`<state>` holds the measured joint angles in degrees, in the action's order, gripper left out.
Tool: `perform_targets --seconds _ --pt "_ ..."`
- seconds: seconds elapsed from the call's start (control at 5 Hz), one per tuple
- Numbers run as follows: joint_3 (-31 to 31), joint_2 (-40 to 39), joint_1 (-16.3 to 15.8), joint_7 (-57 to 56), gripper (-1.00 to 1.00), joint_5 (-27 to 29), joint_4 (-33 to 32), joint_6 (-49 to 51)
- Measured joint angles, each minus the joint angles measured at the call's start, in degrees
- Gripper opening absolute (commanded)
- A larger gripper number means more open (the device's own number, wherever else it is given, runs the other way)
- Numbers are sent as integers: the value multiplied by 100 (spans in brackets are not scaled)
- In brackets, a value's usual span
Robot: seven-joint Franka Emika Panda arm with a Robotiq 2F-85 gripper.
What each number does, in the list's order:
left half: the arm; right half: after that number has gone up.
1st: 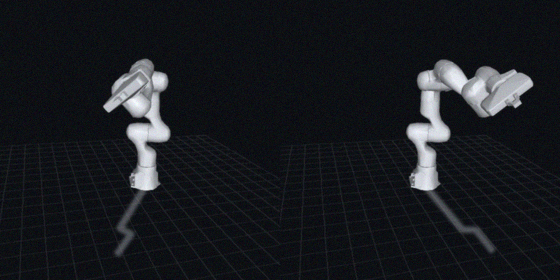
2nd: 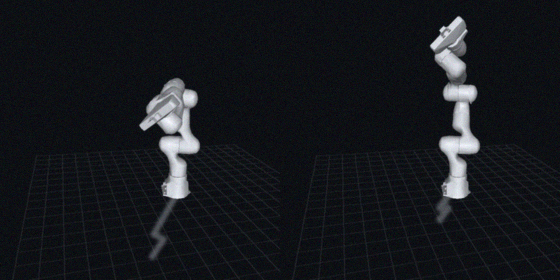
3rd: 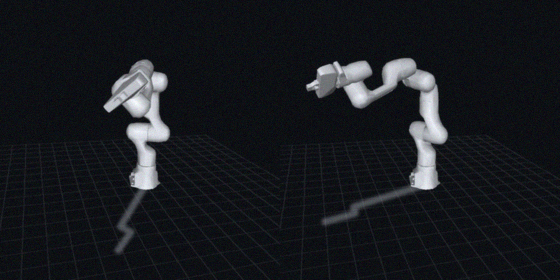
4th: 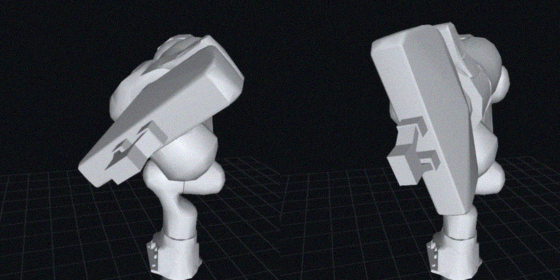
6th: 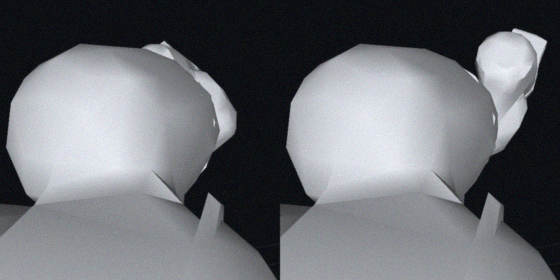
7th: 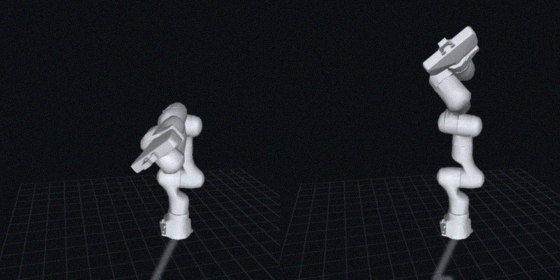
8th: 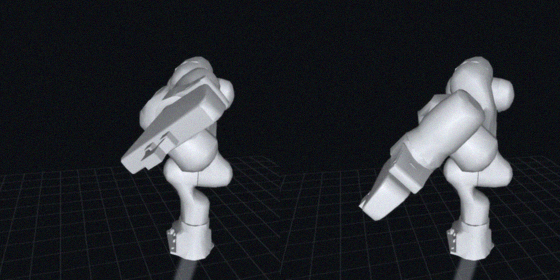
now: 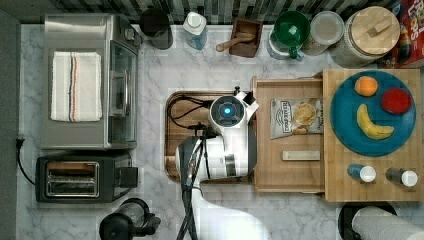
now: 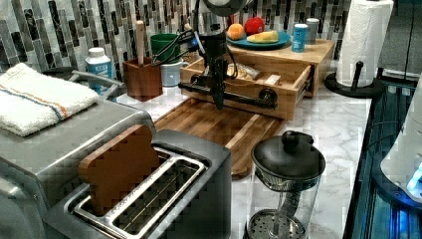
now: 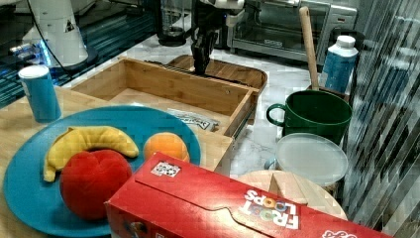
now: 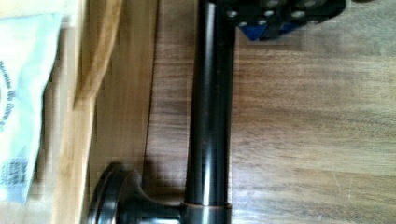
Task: Close the drawer.
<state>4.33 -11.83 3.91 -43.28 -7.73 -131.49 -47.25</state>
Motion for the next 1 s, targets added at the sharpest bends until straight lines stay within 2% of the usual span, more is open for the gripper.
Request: perform_targets --seconds 0.4,0.6,1.0 --pt "8 117 121 -73 -100 -44 -45 -176" --pt "8 0 268 -283 -100 75 -78 -733" --pt "-161 -24 593 -1133 -100 31 -22 -621"
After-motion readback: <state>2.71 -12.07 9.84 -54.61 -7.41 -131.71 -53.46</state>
